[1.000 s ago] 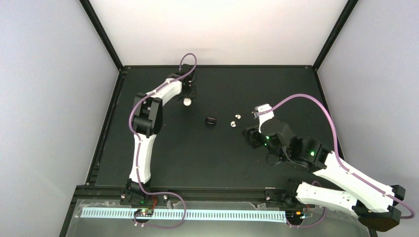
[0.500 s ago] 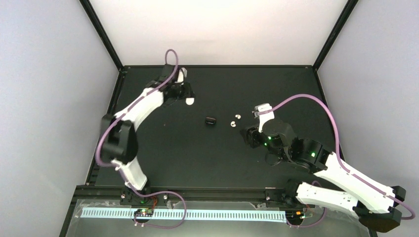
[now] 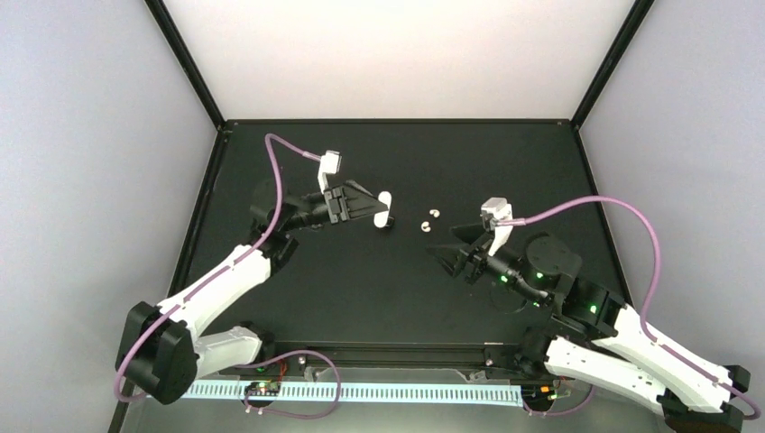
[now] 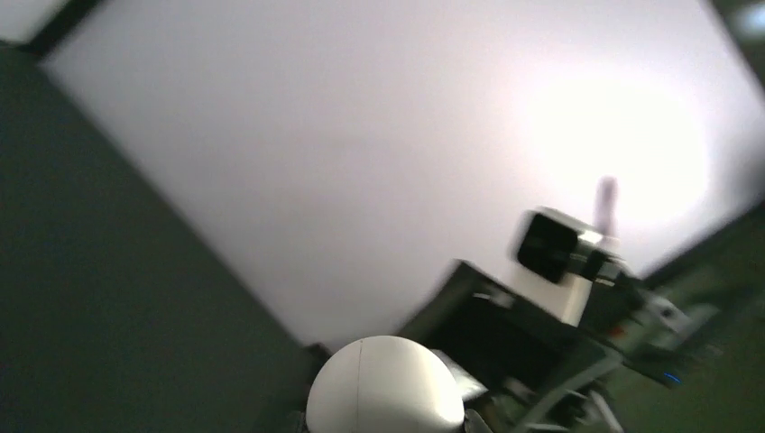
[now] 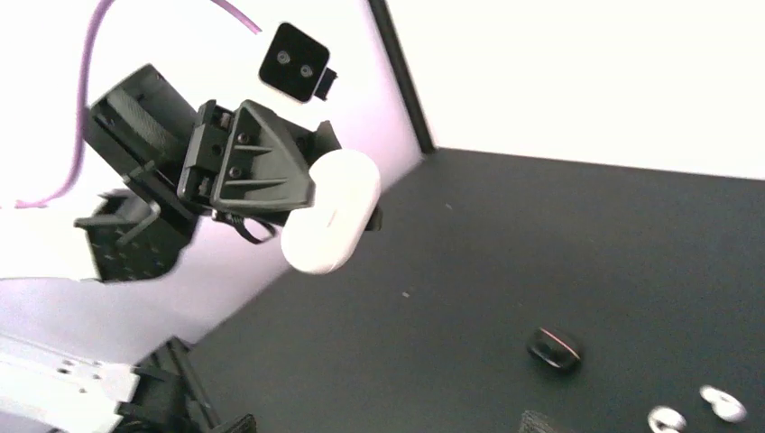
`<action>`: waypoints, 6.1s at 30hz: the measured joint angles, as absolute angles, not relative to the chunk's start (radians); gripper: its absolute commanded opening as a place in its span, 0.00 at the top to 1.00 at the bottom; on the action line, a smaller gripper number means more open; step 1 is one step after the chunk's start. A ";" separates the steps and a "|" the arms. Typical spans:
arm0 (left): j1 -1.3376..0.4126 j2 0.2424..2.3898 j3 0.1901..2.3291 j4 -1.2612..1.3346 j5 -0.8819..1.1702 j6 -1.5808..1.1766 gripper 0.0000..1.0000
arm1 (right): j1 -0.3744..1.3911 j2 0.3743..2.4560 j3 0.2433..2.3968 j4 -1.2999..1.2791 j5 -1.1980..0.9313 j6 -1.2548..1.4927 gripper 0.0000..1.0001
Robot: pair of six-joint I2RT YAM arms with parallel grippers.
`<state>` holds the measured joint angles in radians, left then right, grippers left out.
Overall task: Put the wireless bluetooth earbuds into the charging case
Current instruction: Pick up the charging case at the center of the board, then open the charging case.
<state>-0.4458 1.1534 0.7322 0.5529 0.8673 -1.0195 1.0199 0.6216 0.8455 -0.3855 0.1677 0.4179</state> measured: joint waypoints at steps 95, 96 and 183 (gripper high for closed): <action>-0.866 1.335 1.059 1.472 0.632 -0.770 0.83 | 0.981 1.073 0.868 1.091 -0.281 1.506 0.76; -0.866 1.335 1.059 1.472 0.632 -0.768 0.78 | 0.981 1.069 0.864 1.094 -0.277 1.507 0.77; -0.910 1.072 0.787 0.724 0.723 -0.799 0.64 | 0.980 0.545 0.772 0.024 -0.269 0.336 0.84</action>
<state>-0.9100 1.0718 0.7868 0.7242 0.7235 -0.7986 0.9802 0.5449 0.7719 0.0238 -0.2691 0.3355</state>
